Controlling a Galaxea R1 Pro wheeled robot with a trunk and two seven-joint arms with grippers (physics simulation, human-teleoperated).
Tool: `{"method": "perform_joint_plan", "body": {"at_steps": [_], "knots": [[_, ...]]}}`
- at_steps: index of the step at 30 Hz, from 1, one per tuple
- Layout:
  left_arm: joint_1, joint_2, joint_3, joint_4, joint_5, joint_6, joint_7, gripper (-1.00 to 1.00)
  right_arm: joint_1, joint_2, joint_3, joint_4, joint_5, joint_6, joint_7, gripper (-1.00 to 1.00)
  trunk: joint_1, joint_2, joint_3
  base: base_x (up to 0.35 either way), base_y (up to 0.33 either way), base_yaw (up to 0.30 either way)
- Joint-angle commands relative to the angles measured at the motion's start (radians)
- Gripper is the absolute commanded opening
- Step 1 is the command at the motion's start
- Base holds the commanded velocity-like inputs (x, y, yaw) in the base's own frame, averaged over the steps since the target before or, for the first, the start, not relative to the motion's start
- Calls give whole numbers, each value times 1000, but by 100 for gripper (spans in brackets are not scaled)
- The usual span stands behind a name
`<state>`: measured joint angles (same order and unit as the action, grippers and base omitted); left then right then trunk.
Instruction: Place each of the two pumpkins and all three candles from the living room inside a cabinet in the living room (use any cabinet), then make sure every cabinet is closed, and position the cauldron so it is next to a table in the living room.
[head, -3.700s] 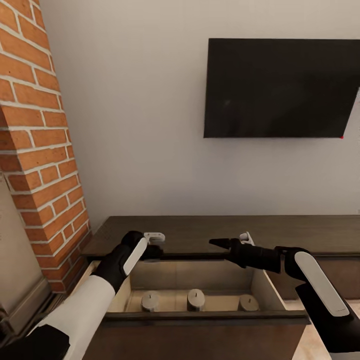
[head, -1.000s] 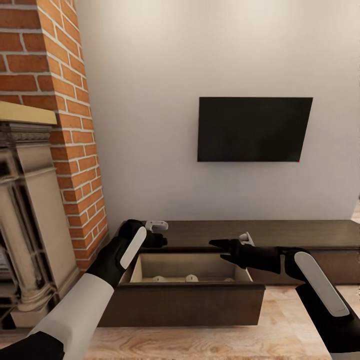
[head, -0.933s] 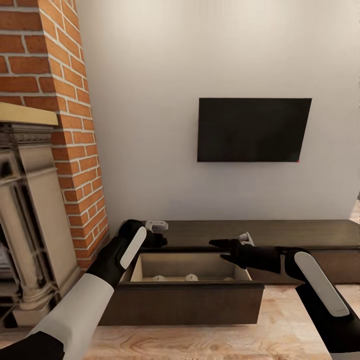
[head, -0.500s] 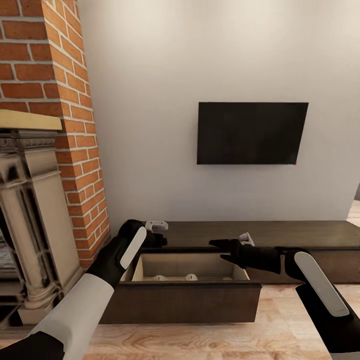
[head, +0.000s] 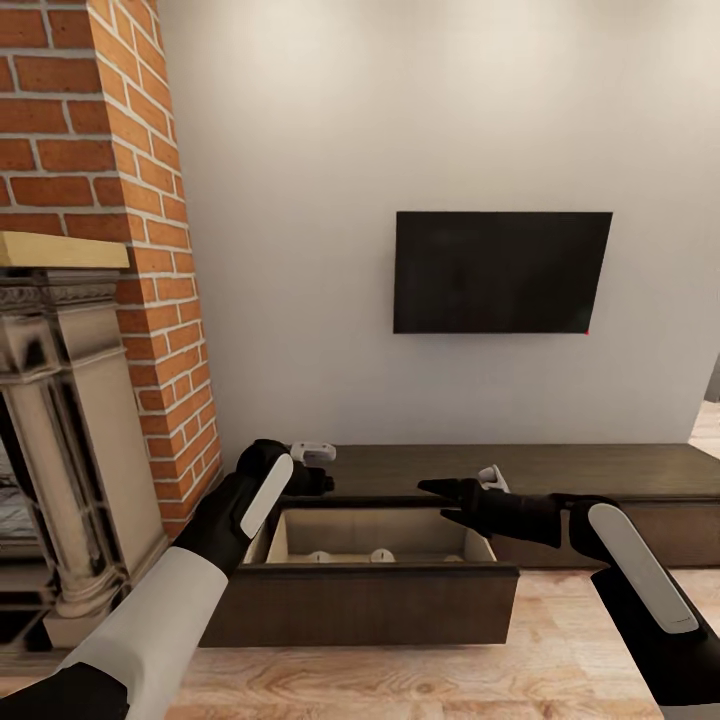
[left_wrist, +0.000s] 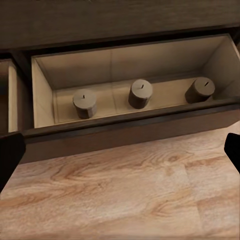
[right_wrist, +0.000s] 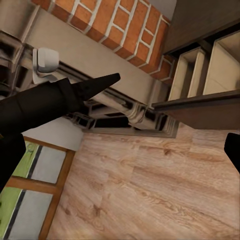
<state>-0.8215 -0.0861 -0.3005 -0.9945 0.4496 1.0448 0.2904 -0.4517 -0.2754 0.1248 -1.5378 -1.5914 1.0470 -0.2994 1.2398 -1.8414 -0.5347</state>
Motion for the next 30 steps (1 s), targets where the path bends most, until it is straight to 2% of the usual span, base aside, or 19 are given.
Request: {"method": "perform_joint_plan", "body": {"at_steps": [1,4,9,14,17,20,21,22,23,25,26,27,29,30], "knots": [[-1,0,-1,-1,11,2,11,100,-1,-1,1,-1,-10,0,-10,100,0,-1,-1,-15,0,0],[-1,0,-3,-2,10,2,12,100,-1,-1,1,-1,-10,0,-17,100,0,-1,-1,-8,0,0],[-1,0,-6,2,7,-5,17,100,-1,-1,1,-1,-9,0,-73,100,0,-1,-1,-2,0,0],[0,1,-7,6,4,-64,13,100,-2,6,1,3,-8,0,-190,100,0,-1,-1,0,0,0],[28,2,-7,2,4,-107,13,100,-3,9,1,10,-7,0,-240,100,0,-1,-1,0,0,0],[93,3,-5,-28,2,-176,16,100,-3,9,3,10,-5,0,-265,100,0,-1,-1,0,0,0],[136,5,-4,-54,1,-209,17,100,-3,8,3,11,9,0,-270,100,0,-1,-1,0,0,0],[196,11,-3,-88,1,-240,19,100,-1,8,12,13,45,0,-273,100,0,-1,-1,0,0,0],[224,13,-2,-104,1,-253,19,100,-1,9,19,14,65,0,-274,100,0,-1,-1,0,0,0],[340,35,-1,-174,-1,-325,21,100,3,11,69,19,184,0,-273,100,0,-1,-1,0,0,0],[366,42,-1,-192,-1,-344,21,100,5,11,82,20,213,0,-272,100,0,-1,-1,0,0,0],[413,57,0,-224,-2,-382,21,100,9,15,107,21,265,0,-270,100,0,-1,-1,0,0,0],[450,72,-1,-248,-2,-413,22,100,11,26,141,26,313,-21,-271,100,0,-1,-1,0,0,0],[479,83,-1,-264,-2,-438,24,100,13,42,193,40,369,-58,-272,100,0,-1,-1,0,0,0]]}}
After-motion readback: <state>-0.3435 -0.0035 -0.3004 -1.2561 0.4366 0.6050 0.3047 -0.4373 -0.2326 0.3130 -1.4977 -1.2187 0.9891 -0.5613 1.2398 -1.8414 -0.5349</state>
